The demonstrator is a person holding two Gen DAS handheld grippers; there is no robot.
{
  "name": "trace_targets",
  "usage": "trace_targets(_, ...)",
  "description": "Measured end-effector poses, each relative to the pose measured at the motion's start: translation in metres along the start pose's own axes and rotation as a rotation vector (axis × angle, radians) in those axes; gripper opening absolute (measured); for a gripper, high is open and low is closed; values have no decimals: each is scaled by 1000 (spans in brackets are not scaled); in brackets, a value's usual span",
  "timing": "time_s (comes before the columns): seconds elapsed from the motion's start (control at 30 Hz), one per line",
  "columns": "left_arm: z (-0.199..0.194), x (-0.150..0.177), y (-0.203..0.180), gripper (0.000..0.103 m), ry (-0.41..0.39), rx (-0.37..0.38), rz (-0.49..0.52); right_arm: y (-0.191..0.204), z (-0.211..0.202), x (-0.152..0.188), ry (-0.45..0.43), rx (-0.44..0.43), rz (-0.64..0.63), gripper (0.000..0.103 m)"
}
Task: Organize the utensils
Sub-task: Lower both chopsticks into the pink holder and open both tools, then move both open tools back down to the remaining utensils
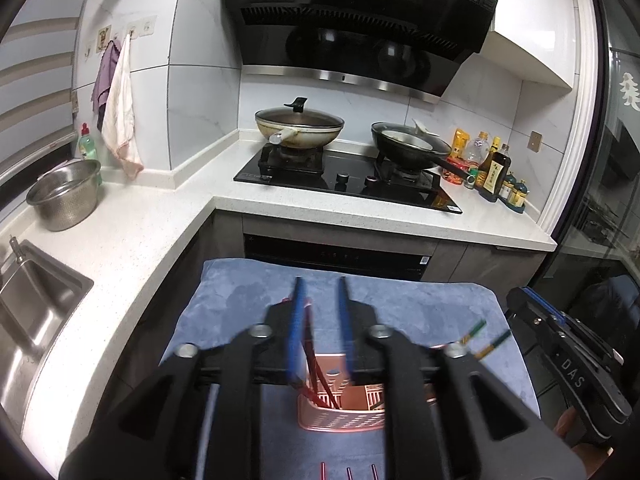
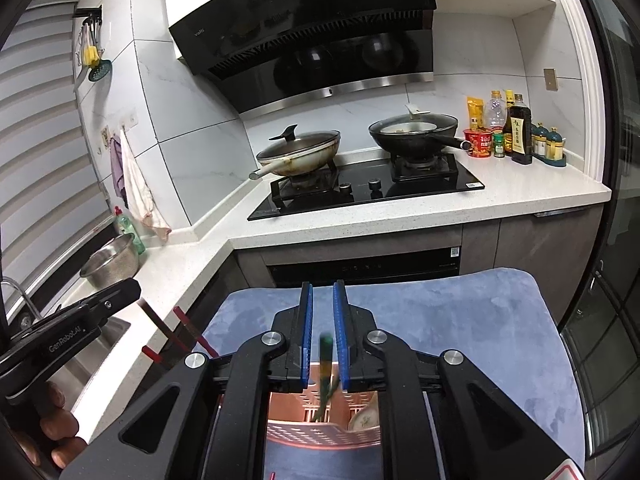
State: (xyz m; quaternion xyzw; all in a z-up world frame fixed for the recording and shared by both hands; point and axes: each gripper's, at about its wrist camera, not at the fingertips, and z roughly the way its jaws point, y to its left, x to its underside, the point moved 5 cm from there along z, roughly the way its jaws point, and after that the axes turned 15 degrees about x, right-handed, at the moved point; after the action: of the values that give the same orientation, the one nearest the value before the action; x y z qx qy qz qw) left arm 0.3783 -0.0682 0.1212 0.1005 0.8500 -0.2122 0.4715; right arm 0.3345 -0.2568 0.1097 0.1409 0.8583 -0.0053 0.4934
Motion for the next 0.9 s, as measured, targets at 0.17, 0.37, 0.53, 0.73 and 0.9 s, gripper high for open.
trace_targets(0.17,-5,2,2,31,-7,-18,9,0,-6,0,-9,2,-8,14)
trace_targets(0.37,-14,6,2,32,-8,-23,12,1,-19,5,-13,-1,-21,15)
trace_targets(0.53,-28,19,2,32,-4,-29,20,-1,-36,22,-7,-4,-36,21)
trace_targets(0.73,-41,53,2,32,33,-47,34,-3,-56,60,33,5,-73,21)
trace_targets(0.9,-52,89,6,33,79,-56,31,-6,-73,95,69,12,-96,21)
